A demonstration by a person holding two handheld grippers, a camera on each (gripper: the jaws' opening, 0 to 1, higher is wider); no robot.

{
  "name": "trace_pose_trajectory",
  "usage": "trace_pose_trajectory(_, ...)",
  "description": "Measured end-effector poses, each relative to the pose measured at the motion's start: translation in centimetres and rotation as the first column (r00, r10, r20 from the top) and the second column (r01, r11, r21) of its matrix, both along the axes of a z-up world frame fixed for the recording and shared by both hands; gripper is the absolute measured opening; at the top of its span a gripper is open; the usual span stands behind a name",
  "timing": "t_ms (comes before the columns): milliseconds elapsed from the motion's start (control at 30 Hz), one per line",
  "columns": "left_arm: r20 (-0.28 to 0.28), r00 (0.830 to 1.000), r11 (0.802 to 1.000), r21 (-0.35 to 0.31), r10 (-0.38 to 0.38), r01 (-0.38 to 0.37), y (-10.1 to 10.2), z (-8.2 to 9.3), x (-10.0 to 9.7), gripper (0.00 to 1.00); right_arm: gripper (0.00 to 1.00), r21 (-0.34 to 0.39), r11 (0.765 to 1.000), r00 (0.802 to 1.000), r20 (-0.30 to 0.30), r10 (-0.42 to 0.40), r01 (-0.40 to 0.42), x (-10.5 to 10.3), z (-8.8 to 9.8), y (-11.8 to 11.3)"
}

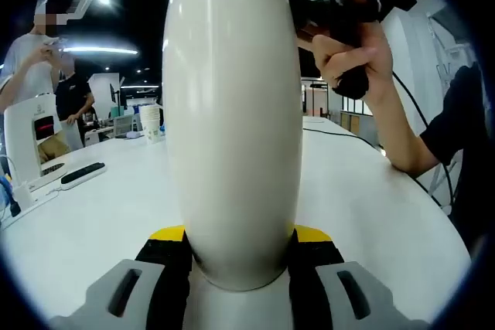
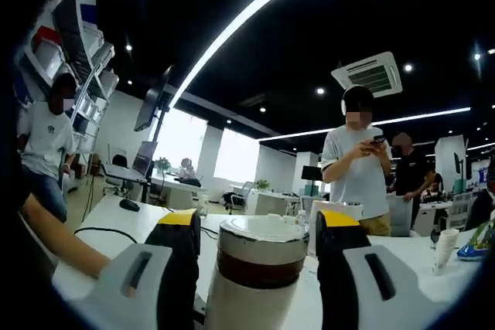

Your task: Grasp the water cup twist off the cup lid place the cup lid on the table

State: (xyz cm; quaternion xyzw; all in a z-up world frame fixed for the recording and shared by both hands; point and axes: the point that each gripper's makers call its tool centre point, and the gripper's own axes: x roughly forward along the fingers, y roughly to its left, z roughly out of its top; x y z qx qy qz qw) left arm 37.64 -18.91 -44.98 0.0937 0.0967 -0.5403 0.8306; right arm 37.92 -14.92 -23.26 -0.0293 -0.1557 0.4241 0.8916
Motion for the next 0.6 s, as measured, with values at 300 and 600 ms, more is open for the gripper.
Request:
trace_pose_trajectory(300,0.001,1.000,1.000,0.000,0.009,-0.009,0.00,-0.03,-0.45,0.50,0.51,-0.024,1.000,1.000,0.018,0.000,0.000,0.23,-0.14,0.07)
trace_pose_trajectory(600,0.002,1.000,1.000,-0.002,0.011,-0.011,-0.06,-0.02,-0.68,0.50,0.50,-0.009,0.990,0.990,-0.032,0.141,-0.141,-0.02,-0.34,-0.17)
